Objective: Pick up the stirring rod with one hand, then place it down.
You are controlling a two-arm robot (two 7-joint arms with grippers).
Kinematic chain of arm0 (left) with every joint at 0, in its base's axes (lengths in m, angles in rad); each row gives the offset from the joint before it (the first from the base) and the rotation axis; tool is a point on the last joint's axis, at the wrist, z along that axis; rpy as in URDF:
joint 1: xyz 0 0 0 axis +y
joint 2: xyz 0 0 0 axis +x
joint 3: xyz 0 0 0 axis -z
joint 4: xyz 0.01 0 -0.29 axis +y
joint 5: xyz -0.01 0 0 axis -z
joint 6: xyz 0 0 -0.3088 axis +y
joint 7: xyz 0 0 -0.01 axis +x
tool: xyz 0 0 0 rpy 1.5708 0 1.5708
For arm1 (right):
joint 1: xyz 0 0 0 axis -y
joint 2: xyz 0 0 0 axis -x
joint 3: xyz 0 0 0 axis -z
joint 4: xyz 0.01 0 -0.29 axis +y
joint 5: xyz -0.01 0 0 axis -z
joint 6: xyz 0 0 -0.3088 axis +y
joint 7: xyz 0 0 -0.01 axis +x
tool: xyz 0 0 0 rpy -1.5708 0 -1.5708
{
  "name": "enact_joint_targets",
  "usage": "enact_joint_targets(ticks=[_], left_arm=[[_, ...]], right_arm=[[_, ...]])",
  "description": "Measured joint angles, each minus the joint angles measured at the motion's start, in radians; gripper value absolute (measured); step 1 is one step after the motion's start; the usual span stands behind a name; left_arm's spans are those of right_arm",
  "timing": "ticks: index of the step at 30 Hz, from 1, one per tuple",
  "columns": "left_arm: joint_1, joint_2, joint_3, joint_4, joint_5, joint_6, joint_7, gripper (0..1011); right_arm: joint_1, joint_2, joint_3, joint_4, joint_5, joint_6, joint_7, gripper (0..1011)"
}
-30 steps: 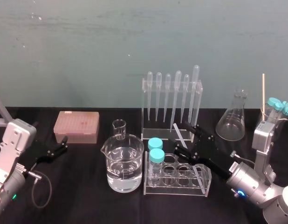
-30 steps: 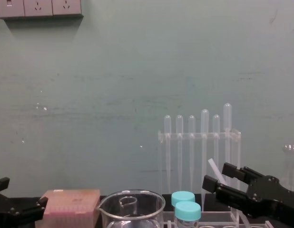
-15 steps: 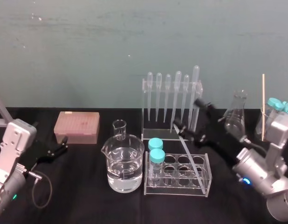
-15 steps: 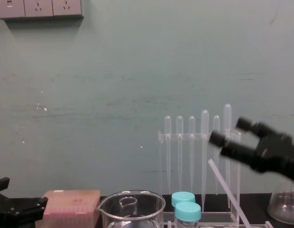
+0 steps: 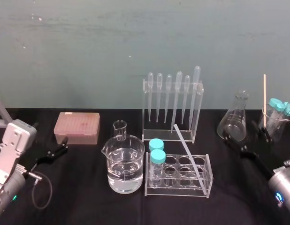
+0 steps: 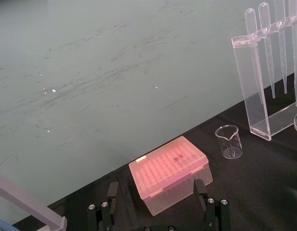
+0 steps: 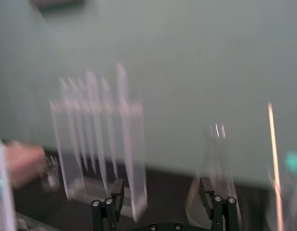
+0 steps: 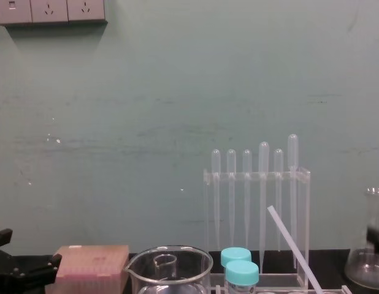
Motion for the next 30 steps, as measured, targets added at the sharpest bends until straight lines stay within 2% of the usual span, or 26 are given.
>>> enact_joint_targets(ticks=[5, 30], left_arm=[[0.000, 0.000, 0.000, 0.000, 0.000, 0.000, 0.000, 1000], [0.000, 0.000, 0.000, 0.000, 0.000, 0.000, 0.000, 1000]], right_arm=[[-0.005, -0.001, -0.003, 0.025, -0.019, 0.114, -0.023, 1000], [-0.005, 0.000, -0.002, 0.020, -0.016, 0.093, -0.023, 1000]])
